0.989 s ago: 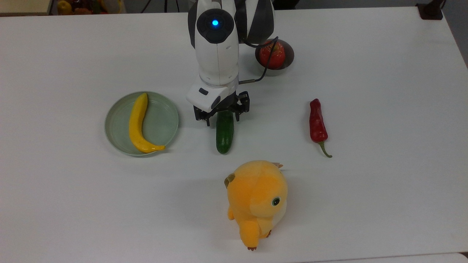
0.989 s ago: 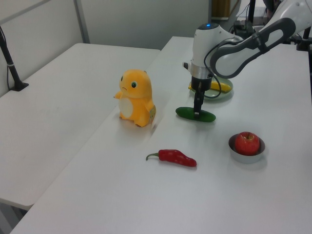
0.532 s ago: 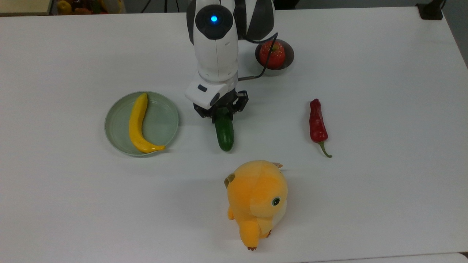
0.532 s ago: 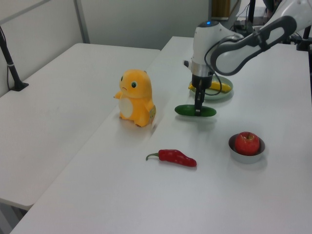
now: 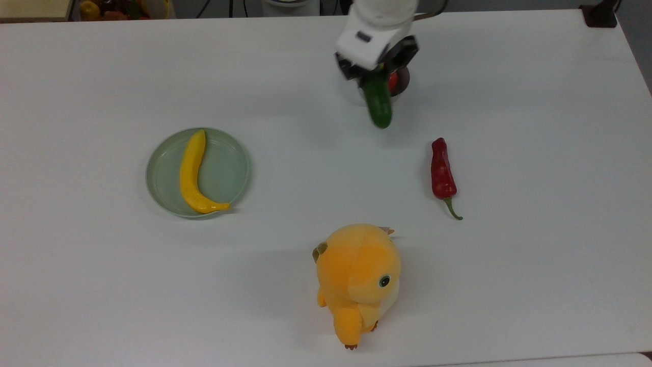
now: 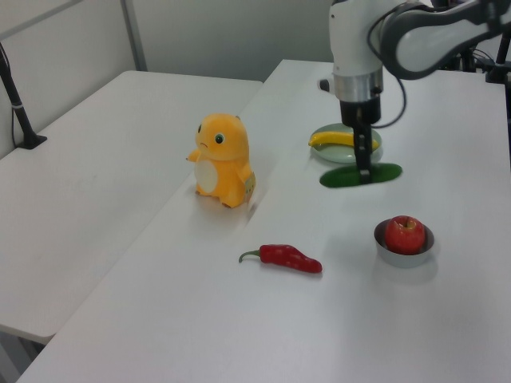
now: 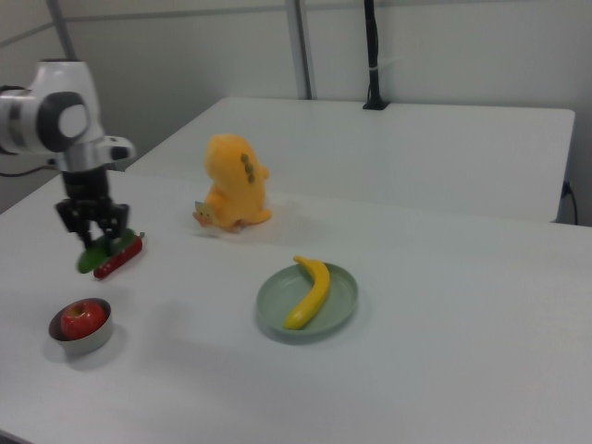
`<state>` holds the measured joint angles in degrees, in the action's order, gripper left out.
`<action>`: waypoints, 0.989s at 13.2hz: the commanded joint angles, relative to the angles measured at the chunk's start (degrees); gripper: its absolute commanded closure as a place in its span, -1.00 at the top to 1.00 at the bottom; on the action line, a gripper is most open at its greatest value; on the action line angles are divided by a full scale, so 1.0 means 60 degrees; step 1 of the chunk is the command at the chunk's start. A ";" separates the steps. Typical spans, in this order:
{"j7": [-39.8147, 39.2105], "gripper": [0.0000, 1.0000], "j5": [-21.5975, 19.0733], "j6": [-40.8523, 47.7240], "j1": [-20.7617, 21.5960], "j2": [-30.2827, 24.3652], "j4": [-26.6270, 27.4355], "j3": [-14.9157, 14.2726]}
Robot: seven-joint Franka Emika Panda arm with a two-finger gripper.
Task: Put the cucumber on the left side of the bowl
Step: 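Lift the cucumber and carry it beside the silver apple bowl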
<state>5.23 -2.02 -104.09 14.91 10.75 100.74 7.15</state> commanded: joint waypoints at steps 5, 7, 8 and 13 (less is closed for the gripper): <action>0.3343 -0.72 0.0145 -0.1237 0.0296 -0.0049 0.1663 0.2322; 0.3901 -0.72 0.0802 -0.2173 0.0430 0.0185 0.2280 0.2411; 0.4136 -0.72 0.0964 -0.2657 0.0430 0.0244 0.2471 0.2411; 0.4226 1.00 0.1098 -0.2589 0.0327 0.0113 0.2473 0.2411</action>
<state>28.89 3.62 -119.29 17.14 13.26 114.74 21.55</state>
